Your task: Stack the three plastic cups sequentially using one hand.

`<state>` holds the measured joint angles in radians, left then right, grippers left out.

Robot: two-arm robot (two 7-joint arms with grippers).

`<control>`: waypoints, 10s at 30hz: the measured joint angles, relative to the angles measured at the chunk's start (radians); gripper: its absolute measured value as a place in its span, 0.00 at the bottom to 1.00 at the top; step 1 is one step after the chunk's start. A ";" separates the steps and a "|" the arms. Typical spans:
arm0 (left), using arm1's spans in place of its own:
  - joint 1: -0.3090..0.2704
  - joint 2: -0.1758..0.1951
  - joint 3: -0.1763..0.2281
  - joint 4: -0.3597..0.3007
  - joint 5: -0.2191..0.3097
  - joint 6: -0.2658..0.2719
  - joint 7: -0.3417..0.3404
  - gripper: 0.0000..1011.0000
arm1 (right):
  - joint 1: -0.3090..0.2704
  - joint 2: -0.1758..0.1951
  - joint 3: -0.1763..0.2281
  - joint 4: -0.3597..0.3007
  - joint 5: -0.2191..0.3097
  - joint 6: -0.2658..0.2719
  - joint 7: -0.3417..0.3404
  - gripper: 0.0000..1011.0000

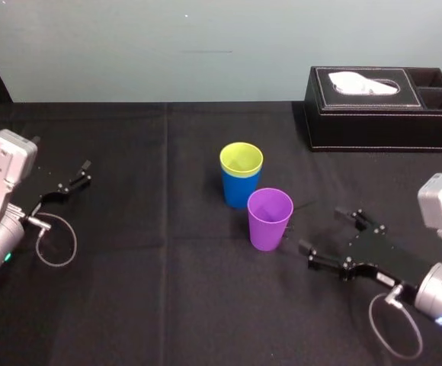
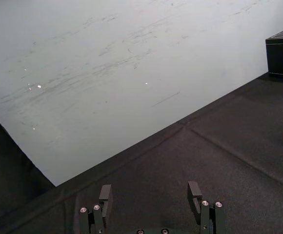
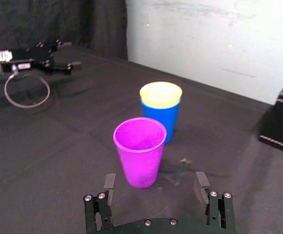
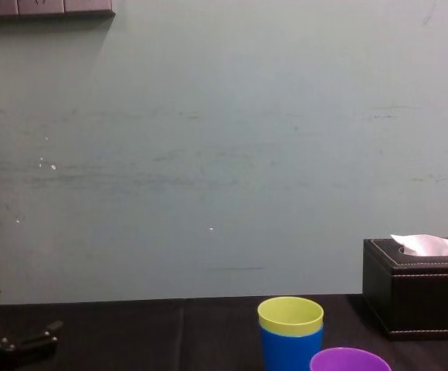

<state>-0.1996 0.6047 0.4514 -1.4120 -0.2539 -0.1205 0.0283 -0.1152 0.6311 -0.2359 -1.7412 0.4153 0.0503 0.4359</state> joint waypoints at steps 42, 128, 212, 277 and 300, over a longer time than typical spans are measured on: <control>0.000 0.000 0.000 0.000 0.000 0.000 0.000 1.00 | 0.135 -0.162 -0.110 0.165 -0.085 0.005 -0.026 0.99; 0.000 0.000 0.000 0.000 0.000 0.000 0.000 1.00 | 0.403 -0.244 -0.168 0.120 -0.074 0.177 -0.057 0.71; 0.000 0.000 0.000 0.000 0.000 0.000 0.000 1.00 | 0.490 -0.353 -0.185 0.374 -0.192 0.117 -0.083 0.79; 0.000 0.000 0.000 0.000 0.000 0.000 0.000 1.00 | 0.336 -0.324 0.008 0.402 -0.243 0.029 -0.210 0.99; 0.000 0.000 0.000 0.000 0.000 0.000 0.000 1.00 | 0.336 -0.322 0.006 0.396 -0.240 0.029 -0.208 0.99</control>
<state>-0.1996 0.6047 0.4514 -1.4120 -0.2539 -0.1205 0.0283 0.2208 0.3093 -0.2296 -1.3453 0.1750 0.0798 0.2274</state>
